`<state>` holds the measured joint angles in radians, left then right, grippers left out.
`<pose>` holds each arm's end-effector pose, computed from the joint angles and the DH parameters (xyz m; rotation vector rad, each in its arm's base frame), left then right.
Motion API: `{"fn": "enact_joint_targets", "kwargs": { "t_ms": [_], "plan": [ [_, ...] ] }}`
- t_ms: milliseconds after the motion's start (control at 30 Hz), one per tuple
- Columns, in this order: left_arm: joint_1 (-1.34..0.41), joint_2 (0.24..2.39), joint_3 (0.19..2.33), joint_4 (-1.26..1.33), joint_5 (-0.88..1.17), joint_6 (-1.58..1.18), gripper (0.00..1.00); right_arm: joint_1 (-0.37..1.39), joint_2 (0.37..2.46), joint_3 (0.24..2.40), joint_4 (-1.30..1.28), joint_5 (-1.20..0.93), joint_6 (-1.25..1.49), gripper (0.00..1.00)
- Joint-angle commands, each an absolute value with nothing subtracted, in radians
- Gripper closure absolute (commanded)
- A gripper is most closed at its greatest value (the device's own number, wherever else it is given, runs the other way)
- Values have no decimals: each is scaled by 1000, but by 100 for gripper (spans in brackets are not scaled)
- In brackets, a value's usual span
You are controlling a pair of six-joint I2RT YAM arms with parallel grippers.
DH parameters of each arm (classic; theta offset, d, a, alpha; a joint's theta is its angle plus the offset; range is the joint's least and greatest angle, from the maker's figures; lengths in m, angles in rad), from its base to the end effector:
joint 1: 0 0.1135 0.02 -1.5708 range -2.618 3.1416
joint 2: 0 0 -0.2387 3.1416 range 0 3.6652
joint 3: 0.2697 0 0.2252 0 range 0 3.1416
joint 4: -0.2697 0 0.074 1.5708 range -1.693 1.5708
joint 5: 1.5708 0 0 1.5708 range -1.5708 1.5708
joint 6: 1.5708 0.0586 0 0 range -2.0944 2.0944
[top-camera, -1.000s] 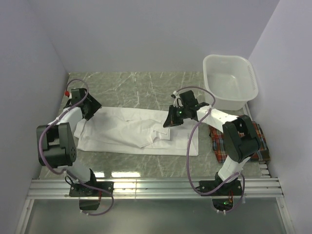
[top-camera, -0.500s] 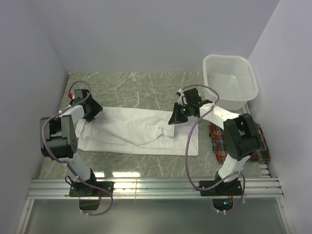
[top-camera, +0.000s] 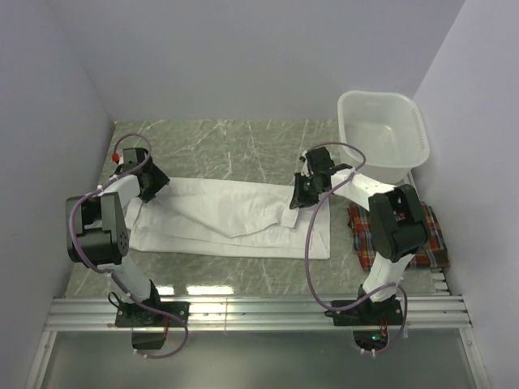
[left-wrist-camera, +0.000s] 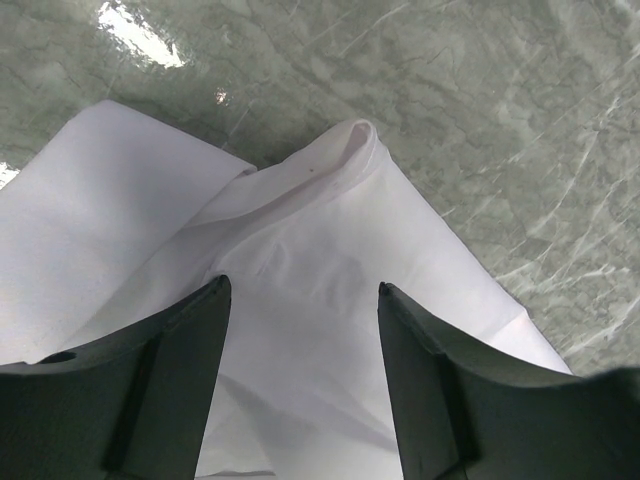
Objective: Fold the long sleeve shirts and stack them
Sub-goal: Fold the shirt
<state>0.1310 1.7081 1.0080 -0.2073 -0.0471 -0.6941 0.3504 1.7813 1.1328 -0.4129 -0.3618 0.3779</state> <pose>0.3357 0.0470 0.1516 -1.0151 2.2691 -0.1816 0.3140 0.1369 0.1512 -0.0916 2.7069 0.7132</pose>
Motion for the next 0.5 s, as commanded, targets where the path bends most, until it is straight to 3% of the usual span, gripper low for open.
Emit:
{"fn": "enact_joint_targets", "kwargs": {
  "t_ms": [0,267,367,467],
  "plan": [
    [127,1674,1014,-199,-58,-681,34,341,1766,1187,-457,-261,359,84],
    [129,1568,1023,-227,-38,-681,27,345,1620,1189,-454,-59,374,49],
    [126,1473,1000,-232,-18,-719,24,357,1530,1164,-414,-5,383,44],
    [120,1384,953,-218,6,-753,23,368,1464,1105,-304,-88,380,44]
  ]
}}
